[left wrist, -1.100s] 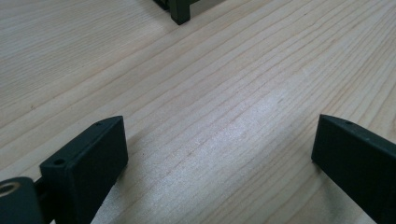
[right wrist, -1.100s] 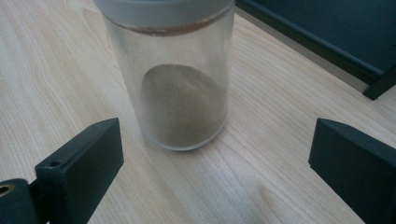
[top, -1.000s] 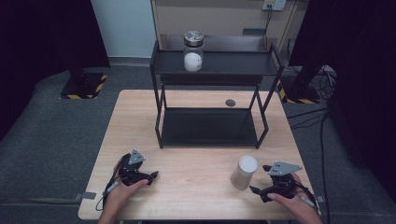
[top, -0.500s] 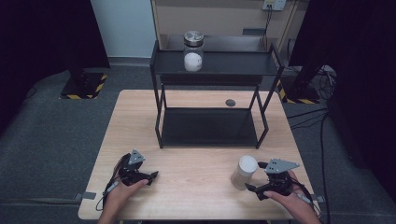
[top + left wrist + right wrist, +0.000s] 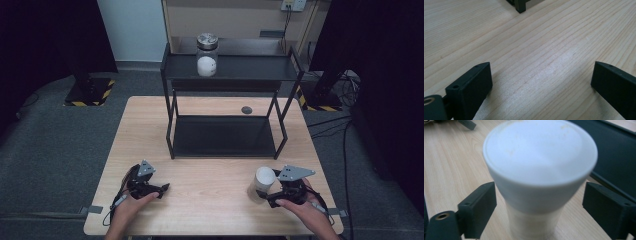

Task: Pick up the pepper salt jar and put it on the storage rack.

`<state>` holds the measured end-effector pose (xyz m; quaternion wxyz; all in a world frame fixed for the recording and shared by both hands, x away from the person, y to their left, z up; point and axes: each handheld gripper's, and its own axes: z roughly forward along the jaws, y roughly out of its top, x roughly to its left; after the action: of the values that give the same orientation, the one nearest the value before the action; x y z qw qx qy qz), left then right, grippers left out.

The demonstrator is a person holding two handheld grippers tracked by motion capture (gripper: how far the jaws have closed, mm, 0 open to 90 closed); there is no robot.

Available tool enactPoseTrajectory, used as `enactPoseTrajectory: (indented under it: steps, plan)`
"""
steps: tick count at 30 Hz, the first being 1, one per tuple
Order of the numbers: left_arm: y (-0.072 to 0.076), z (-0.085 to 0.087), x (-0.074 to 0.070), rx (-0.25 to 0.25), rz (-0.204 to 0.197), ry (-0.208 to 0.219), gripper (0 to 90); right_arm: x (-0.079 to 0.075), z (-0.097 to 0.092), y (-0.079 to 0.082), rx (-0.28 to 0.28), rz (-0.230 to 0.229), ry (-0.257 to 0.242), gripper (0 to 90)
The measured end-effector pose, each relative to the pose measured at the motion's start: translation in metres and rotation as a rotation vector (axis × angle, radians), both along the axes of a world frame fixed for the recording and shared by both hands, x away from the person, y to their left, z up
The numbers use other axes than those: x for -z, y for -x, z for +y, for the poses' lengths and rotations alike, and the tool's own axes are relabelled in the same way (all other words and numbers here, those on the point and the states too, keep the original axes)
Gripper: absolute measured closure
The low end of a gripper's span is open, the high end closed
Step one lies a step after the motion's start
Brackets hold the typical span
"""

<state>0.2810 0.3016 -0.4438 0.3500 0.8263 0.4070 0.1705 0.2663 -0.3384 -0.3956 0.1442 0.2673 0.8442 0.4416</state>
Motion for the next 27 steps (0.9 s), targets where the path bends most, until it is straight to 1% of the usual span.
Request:
enactPoseTrajectory:
  steps: [6, 11, 19, 22, 27]
  plan:
    - [0.0, 0.0, 0.0, 0.0, 0.0, 0.0, 2.5, 0.0002, 0.0037, -0.0005, 0.002, -0.01, -0.01, 27.8]
    - [0.0, 0.0, 0.0, 0.0, 0.0, 0.0, 2.5, 0.0023, 0.0024, 0.0009, -0.005, -0.018, -0.029, 34.4]
    - [0.0001, -0.0001, 0.0, -0.001, 0.0, 0.0, 2.5, 0.0039, 0.0008, 0.0025, -0.004, -0.023, -0.041, 35.2]
    - [0.0001, -0.0002, 0.0, -0.001, 0.0, 0.0, 2.5, 0.0014, 0.0004, -0.0011, -0.019, -0.013, -0.039, 35.4]
    - [0.0001, -0.0003, 0.0, -0.001, 0.0, 0.0, 2.4, -0.0041, 0.001, -0.0063, -0.038, -0.018, -0.028, 35.4]
